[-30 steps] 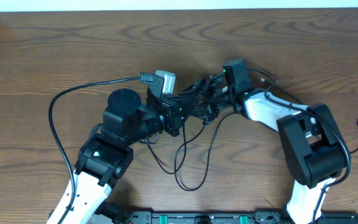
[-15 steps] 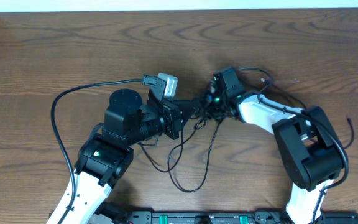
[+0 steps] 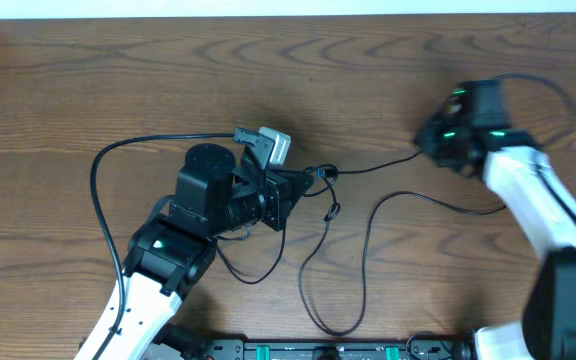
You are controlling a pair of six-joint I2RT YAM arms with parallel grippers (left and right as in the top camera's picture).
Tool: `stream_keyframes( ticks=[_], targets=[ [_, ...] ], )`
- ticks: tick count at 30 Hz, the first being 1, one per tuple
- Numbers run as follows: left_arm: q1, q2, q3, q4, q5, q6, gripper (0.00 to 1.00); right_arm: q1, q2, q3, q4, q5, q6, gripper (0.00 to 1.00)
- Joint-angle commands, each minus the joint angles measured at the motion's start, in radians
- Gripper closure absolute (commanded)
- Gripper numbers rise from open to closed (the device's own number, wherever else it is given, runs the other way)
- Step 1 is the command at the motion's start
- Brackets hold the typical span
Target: Untangle cables
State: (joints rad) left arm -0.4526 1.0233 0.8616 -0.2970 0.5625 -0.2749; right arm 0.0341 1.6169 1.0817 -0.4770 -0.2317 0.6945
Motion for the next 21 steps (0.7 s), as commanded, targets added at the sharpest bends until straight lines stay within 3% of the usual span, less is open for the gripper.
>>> stream_keyframes(
  ticks=[1, 8, 12, 14, 21],
  targets=[
    [0.005, 0.013, 0.026, -0.036, -0.173, 0.031, 0.92, -0.108, -0.088, -0.001, -0.029, 0.084, -0.114, 0.99],
    [0.005, 0.129, 0.026, -0.039, -0.253, 0.031, 0.92, -0.208, -0.154, -0.001, -0.062, 0.125, -0.180, 0.98],
    [0.005, 0.226, 0.026, -0.039, -0.410, 0.031, 0.91, -0.238, -0.154, -0.001, -0.081, 0.267, -0.180, 0.99],
    [0.005, 0.266, 0.026, -0.035, -0.492, 0.031, 0.77, -0.246, -0.154, -0.001, -0.095, 0.259, -0.180, 0.99],
    [0.005, 0.343, 0.026, 0.083, -0.516, -0.045, 0.70, -0.242, -0.154, -0.001, -0.016, 0.137, -0.203, 0.99]
  ],
)
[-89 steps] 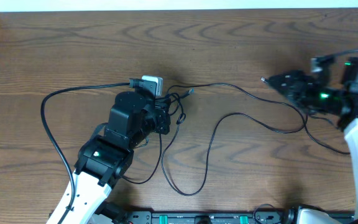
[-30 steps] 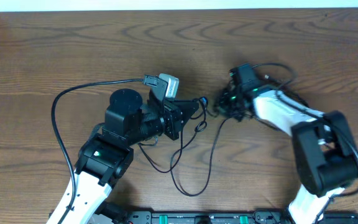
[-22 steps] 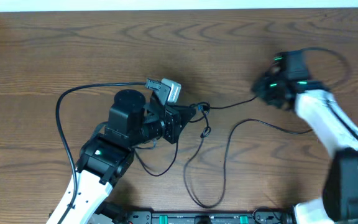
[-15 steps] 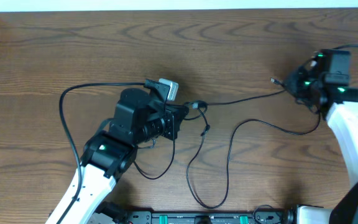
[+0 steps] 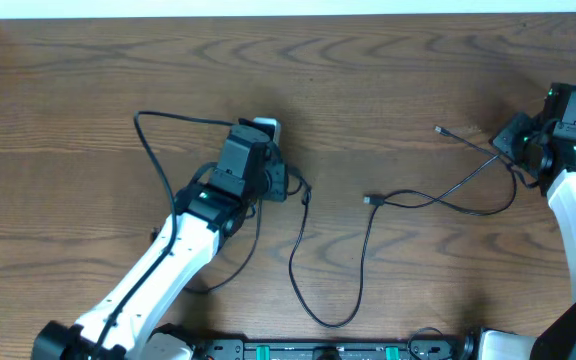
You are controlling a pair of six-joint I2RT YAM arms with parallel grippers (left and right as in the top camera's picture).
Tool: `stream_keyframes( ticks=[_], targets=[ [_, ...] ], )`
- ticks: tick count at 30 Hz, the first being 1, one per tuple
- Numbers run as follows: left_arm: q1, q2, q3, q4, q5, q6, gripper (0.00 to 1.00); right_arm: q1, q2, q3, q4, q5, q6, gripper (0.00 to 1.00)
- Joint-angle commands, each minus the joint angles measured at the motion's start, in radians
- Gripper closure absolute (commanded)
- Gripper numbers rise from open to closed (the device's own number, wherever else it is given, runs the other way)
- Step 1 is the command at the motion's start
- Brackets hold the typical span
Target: Untangle cables
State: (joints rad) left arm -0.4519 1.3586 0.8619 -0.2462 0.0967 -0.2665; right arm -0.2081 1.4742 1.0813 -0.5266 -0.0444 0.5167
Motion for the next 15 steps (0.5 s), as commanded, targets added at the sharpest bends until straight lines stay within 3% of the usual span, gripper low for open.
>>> stream_keyframes(
  ticks=[1, 5, 11, 15],
  targets=[
    [0.004, 0.007, 0.026, 0.051, -0.034, -0.072, 0.65, 0.000, -0.012, 0.000, 0.059, -0.075, -0.026, 0.98],
    [0.003, 0.007, 0.026, 0.095, 0.070, -0.098, 0.41, 0.000, -0.012, 0.000, 0.204, -0.278, -0.025, 0.99],
    [0.003, 0.007, 0.026, 0.050, 0.072, -0.098, 0.33, 0.005, -0.012, 0.000, 0.512, -0.648, -0.026, 0.98],
    [0.003, 0.007, 0.026, 0.022, 0.072, -0.098, 0.30, 0.015, -0.012, 0.025, 0.545, -0.731, -0.055, 0.99]
  ],
)
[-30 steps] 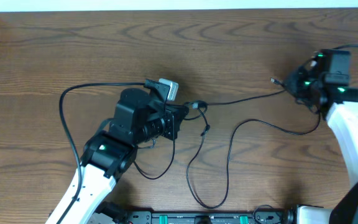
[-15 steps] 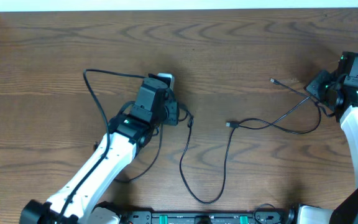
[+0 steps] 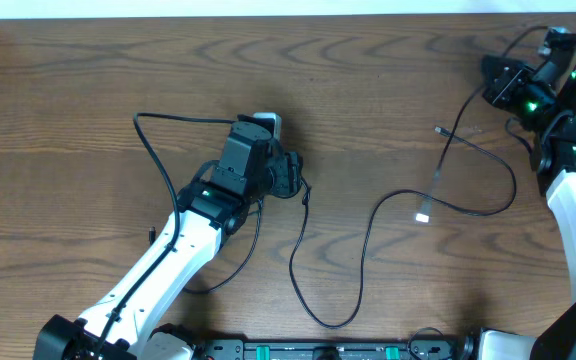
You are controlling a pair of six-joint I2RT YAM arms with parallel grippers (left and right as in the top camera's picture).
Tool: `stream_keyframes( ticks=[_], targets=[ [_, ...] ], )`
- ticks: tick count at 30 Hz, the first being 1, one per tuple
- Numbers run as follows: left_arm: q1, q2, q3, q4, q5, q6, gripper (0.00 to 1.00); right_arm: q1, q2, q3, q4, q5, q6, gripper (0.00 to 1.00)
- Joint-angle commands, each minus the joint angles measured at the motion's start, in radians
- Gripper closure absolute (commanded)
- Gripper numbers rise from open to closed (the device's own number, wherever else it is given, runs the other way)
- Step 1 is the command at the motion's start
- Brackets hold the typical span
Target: Untangle cables
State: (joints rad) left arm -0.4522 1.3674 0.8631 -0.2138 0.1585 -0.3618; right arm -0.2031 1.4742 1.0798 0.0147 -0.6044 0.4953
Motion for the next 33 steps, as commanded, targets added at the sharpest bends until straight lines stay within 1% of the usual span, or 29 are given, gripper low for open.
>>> stream_keyframes(
  ticks=[1, 3, 6, 7, 8, 9, 13, 16, 18, 23, 27, 30, 33],
  targets=[
    [0.003, -0.002, 0.024, -0.014, 0.010, -0.003, 0.30, 0.011, -0.012, 0.039, 0.005, -0.173, -0.045, 0.99],
    [0.003, -0.002, 0.024, -0.017, 0.010, -0.003, 0.29, 0.015, -0.012, 0.072, 0.005, -0.163, -0.088, 0.99],
    [0.003, -0.002, 0.024, -0.017, 0.010, -0.003, 0.28, 0.017, -0.012, 0.138, 0.004, -0.092, -0.135, 0.99],
    [0.003, -0.002, 0.024, -0.017, 0.010, -0.003, 0.23, 0.017, -0.011, 0.163, 0.004, -0.048, -0.155, 0.99],
    [0.003, -0.002, 0.024, -0.017, 0.010, -0.003, 0.11, 0.017, -0.009, 0.185, 0.005, 0.015, -0.156, 0.99],
    [0.003, -0.002, 0.024, -0.017, 0.010, -0.003, 0.04, 0.017, -0.007, 0.206, 0.006, 0.077, -0.158, 0.99],
    [0.003, -0.002, 0.024, -0.017, 0.010, -0.003, 0.03, 0.017, 0.026, 0.297, 0.029, 0.248, -0.236, 0.99],
    [0.003, -0.002, 0.024, -0.017, 0.010, -0.003, 0.03, 0.011, 0.096, 0.409, 0.030, 0.354, -0.294, 0.99],
    [0.003, -0.002, 0.024, -0.017, 0.010, -0.003, 0.03, -0.013, 0.203, 0.560, 0.018, 0.442, -0.329, 0.99],
    [0.003, -0.002, 0.024, -0.017, 0.010, -0.002, 0.03, -0.063, 0.444, 0.905, 0.013, 0.562, -0.341, 0.99],
    [0.003, -0.002, 0.024, -0.017, 0.010, -0.003, 0.03, -0.078, 0.668, 1.296, -0.016, 0.571, -0.334, 0.99],
    [0.003, -0.002, 0.024, -0.017, 0.010, -0.003, 0.03, -0.076, 0.792, 1.513, -0.079, 0.568, -0.312, 0.99],
    [0.003, -0.002, 0.024, -0.017, 0.010, -0.003, 0.03, -0.074, 0.865, 1.555, -0.071, 0.568, -0.256, 0.99]
  ],
)
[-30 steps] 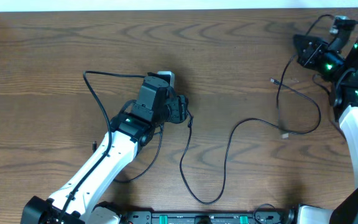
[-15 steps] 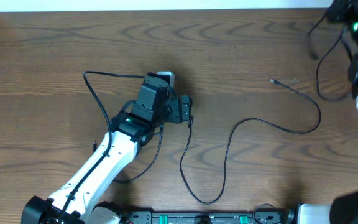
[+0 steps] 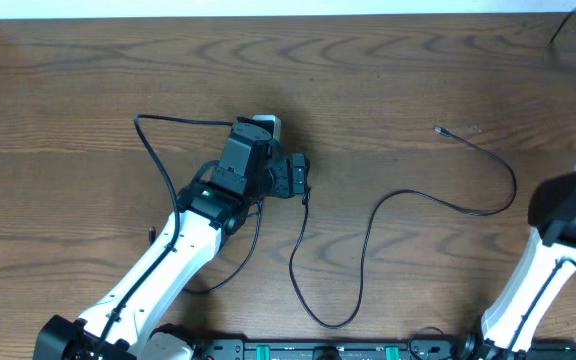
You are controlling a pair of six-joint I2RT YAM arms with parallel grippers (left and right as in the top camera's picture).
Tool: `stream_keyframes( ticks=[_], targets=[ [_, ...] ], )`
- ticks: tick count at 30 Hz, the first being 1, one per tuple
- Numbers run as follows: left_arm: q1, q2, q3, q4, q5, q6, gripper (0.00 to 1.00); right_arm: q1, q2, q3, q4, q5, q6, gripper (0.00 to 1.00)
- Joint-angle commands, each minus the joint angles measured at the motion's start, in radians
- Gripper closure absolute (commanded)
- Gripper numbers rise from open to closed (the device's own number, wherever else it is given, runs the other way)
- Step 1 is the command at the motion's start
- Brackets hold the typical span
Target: Untangle cables
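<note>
A thin black cable (image 3: 368,240) runs from my left gripper (image 3: 300,180) down in a loop, up across the table middle and ends in a small plug (image 3: 437,129) at the right. The left gripper lies on the table, shut on that cable's left end. A white adapter (image 3: 266,125) sits just behind the left wrist, and its black cord (image 3: 146,140) loops out to the left and passes under the arm. Only the elbow of my right arm (image 3: 568,210) shows; its gripper is out of view. A thin strand of cable (image 3: 566,22) hangs at the top right corner.
The wooden table (image 3: 88,80) ends at a pale wall edge along the top. A black rail with green marks (image 3: 328,350) lies along the front edge. The right arm's white link (image 3: 528,290) stands at the right front.
The right gripper, at the top right corner holding a lifted cable, has left the view. That cable is off the table except a strand at the corner. The left gripper's end shifted slightly right.
First both grippers held crossing cables near the table middle. Then the right gripper was at the right edge with one cable pulled free of the left gripper's bundle. It then held that cable lifted at the top right, and now both are out of view.
</note>
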State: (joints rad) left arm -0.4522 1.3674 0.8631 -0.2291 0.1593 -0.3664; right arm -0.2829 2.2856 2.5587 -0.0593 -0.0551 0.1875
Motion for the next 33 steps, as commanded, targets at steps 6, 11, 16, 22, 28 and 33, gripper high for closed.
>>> stream_keyframes(
  ticks=[6, 11, 16, 22, 28, 33],
  targets=[
    [0.003, -0.002, 0.024, -0.002, 0.009, 0.002, 0.02, 0.013, 0.203, 0.032, -0.092, 0.017, 0.065, 0.99],
    [0.003, -0.002, 0.024, -0.002, 0.009, 0.002, 0.02, -0.001, 0.329, 0.030, -0.217, 0.100, 0.066, 0.99],
    [0.003, -0.002, 0.024, -0.002, 0.009, 0.002, 0.02, -0.026, 0.418, 0.030, -0.371, 0.195, 0.066, 0.93],
    [0.003, -0.002, 0.024, -0.002, 0.009, 0.002, 0.02, -0.051, 0.437, 0.032, -0.532, 0.175, 0.053, 0.18],
    [0.003, -0.002, 0.024, -0.002, 0.009, 0.002, 0.02, -0.042, 0.333, 0.035, -0.612, 0.124, -0.082, 0.01],
    [0.003, -0.002, 0.024, -0.002, 0.009, 0.002, 0.02, -0.030, 0.177, 0.035, -0.615, 0.127, -0.108, 0.01]
  ],
)
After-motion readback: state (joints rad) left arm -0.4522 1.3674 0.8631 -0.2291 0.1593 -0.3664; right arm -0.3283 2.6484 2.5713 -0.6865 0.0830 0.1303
